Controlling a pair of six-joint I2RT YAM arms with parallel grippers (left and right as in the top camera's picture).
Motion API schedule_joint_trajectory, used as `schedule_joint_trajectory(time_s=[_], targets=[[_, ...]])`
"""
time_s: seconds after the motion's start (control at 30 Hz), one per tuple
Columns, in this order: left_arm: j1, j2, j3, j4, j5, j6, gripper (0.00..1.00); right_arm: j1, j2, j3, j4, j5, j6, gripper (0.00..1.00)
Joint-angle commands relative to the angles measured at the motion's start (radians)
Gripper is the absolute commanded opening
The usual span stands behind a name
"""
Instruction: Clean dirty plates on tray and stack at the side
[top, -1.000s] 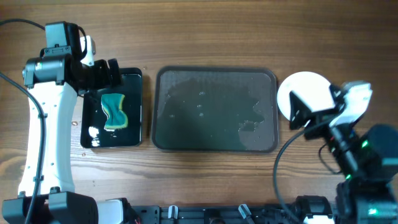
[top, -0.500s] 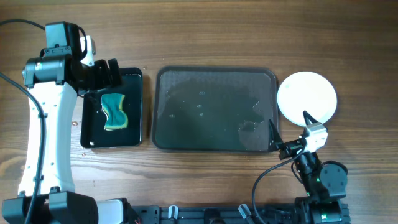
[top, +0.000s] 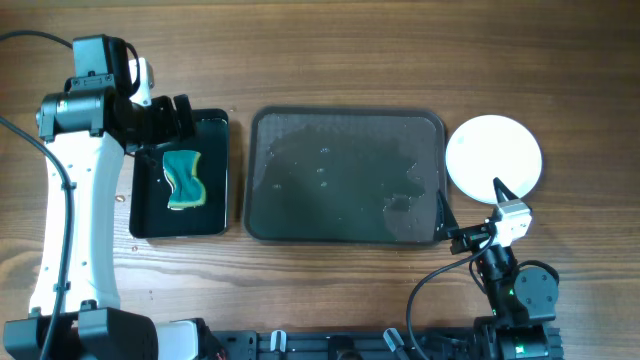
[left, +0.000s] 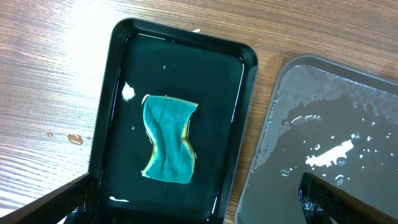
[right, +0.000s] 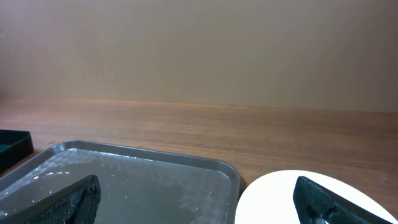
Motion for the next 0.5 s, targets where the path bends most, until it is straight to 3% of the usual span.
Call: schedule_joint_trajectory(time_s=[0.0, 0.37, 0.47], targets=[[-0.003, 0.006, 0.002, 0.0, 0.013, 0.012, 1.0, 0.004, -0.006, -0.003, 0.008, 0.018, 0.014, 1.0], [-0.006, -0.061, -0.005, 0.01, 0.029, 0.012, 1.0, 0.004, -0.006, -0.003, 0.008, 0.018, 0.014, 1.0], [-0.022, -0.19, -0.09, 0.156, 0.058, 0.008, 1.0, 0.004, -0.006, -0.003, 0.008, 0.018, 0.014, 1.0]])
